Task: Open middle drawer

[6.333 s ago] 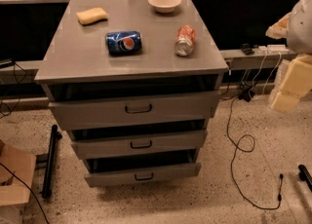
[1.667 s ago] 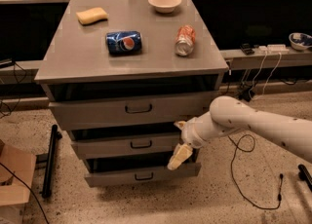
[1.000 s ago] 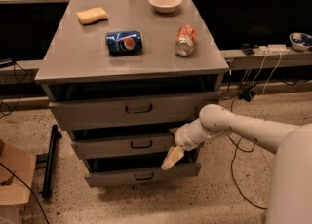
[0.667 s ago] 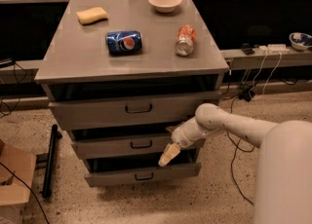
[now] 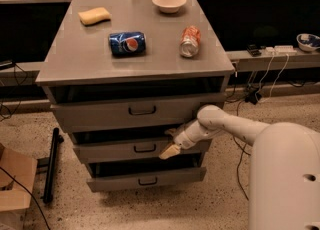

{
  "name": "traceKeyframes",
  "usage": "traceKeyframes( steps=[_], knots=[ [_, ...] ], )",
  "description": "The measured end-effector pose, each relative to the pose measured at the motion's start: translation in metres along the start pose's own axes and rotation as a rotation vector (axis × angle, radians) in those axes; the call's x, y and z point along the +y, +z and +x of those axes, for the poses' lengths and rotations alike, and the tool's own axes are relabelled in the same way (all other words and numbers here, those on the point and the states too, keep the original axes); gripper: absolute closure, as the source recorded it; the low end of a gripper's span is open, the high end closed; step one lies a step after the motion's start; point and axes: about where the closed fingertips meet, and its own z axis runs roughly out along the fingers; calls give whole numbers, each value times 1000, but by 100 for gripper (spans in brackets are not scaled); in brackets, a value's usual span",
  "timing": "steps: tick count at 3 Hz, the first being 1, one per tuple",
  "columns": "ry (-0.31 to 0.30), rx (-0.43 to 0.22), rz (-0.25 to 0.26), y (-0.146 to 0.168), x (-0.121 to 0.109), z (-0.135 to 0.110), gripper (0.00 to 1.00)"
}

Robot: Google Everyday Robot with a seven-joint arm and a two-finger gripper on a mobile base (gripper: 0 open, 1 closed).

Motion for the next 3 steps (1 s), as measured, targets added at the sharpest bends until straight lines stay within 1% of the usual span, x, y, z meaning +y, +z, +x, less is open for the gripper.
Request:
traceKeyframes(
  steps=[1, 2, 3],
  knots=[
    [7, -5, -21, 1, 11, 0, 65],
    [7, -5, -21, -1, 10, -2, 89],
    [-17, 9, -68, -5, 42, -7, 91]
  ],
)
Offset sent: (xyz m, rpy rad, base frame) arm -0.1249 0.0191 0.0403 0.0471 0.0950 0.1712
